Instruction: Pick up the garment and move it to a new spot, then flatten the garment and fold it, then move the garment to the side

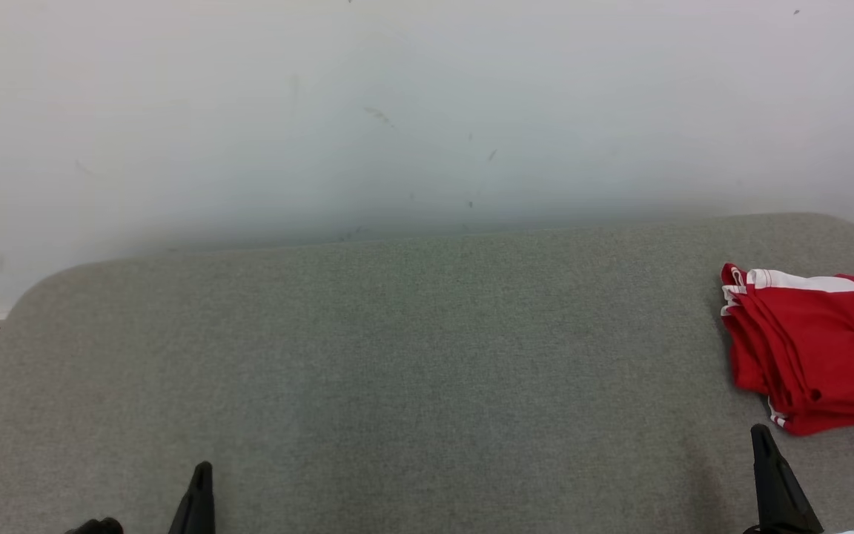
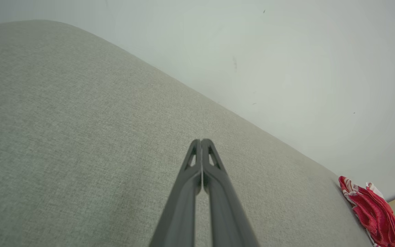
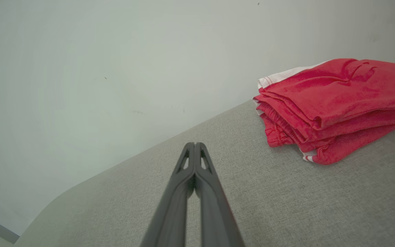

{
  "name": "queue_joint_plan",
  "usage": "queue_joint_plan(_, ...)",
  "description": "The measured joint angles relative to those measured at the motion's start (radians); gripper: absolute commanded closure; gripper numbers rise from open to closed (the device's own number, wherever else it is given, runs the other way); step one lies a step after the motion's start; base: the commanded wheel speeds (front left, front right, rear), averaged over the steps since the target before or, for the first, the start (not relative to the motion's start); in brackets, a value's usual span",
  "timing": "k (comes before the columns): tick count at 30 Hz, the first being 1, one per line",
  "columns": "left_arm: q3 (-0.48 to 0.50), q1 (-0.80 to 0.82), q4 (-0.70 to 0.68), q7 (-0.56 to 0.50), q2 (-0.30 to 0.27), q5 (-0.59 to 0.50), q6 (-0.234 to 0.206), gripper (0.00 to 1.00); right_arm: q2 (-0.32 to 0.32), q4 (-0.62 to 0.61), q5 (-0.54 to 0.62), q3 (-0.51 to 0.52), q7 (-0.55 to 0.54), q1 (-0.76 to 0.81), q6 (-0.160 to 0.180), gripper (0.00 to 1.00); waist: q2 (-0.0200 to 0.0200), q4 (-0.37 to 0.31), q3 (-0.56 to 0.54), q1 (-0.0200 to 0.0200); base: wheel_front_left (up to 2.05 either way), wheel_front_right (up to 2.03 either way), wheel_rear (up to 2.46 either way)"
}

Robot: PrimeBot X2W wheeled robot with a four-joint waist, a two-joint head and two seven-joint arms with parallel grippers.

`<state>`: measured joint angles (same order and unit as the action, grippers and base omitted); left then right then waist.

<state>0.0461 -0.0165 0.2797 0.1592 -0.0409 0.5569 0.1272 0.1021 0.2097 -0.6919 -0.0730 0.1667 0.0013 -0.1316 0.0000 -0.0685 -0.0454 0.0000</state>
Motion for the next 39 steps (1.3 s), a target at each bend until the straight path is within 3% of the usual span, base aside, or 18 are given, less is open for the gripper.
queue_joint_plan(39, 0.032, 0.059, -0.017, -0.132, -0.002, 0.512, 0.0, 1.0, -0.018, 0.016, -0.449, 0.082, -0.13, -0.048, 0.0, 1.0, 0.0, 0.025, 0.018, 0.0001, 0.0, 0.0, 0.0)
